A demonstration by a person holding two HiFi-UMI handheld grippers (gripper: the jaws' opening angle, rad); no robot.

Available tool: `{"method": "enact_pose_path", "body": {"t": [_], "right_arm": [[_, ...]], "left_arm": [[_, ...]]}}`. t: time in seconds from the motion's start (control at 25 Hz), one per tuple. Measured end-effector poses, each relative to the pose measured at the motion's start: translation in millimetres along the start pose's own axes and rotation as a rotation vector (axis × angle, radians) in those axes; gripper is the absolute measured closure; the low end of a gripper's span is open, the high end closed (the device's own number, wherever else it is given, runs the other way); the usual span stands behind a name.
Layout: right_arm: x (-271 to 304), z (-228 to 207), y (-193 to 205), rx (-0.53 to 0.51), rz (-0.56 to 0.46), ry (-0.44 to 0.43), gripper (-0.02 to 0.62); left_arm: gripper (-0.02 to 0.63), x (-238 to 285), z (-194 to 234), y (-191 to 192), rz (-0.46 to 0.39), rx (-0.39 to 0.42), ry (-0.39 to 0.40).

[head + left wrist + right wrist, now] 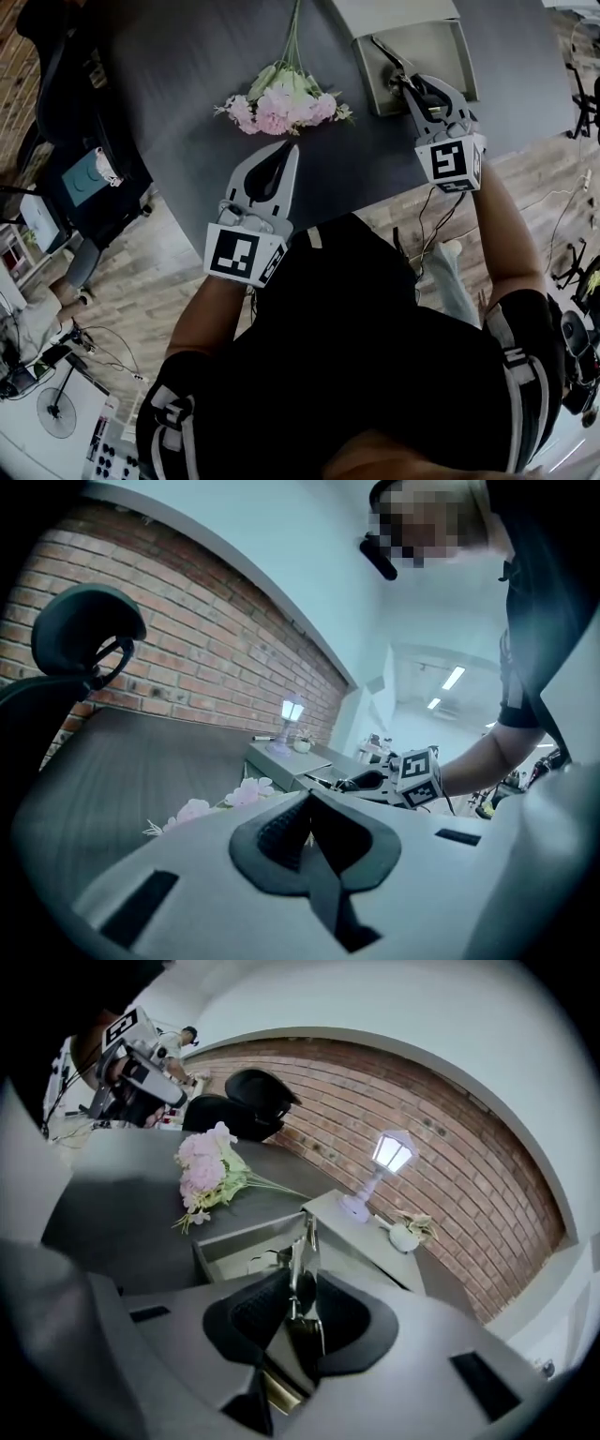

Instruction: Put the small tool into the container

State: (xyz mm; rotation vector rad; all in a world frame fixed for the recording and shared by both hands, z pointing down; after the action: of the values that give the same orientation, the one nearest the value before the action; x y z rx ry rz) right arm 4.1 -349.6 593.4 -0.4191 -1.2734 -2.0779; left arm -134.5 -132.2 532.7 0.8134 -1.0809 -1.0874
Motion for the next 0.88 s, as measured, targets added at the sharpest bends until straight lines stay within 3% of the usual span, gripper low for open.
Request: {"method": "enact_pose_path", "body": {"t": [0.52, 0.72, 0.88], "right_arm": [[4.5, 4.1, -4.0, -0.039, 0.089, -0.023, 0.5], [-14.2, 0.3, -12.8, 0.005, 0.067, -0.005, 0.493], [-43.9, -12.3, -25.3, 0.112, 0.019, 0.071, 0.5]], "left_arm": [[0.597, -1.0, -4.0, -20.6, -0.013, 0.033, 0.016], [0.597, 0.9, -8.3, -31.7, -0.022, 0.055, 0.045], [0.597, 8.1, -17.2, -47.4, -0.043, 0.091, 0.095]]}}
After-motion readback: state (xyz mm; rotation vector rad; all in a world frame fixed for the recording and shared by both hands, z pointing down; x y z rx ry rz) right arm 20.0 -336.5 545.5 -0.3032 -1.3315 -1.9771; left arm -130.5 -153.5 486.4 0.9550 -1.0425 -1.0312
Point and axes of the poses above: the fingertips, and each gripper's own axes: x forward along the fingers, z to its left, y out of its underside, the point moved 4 cm from there along -x, backward along the fingers
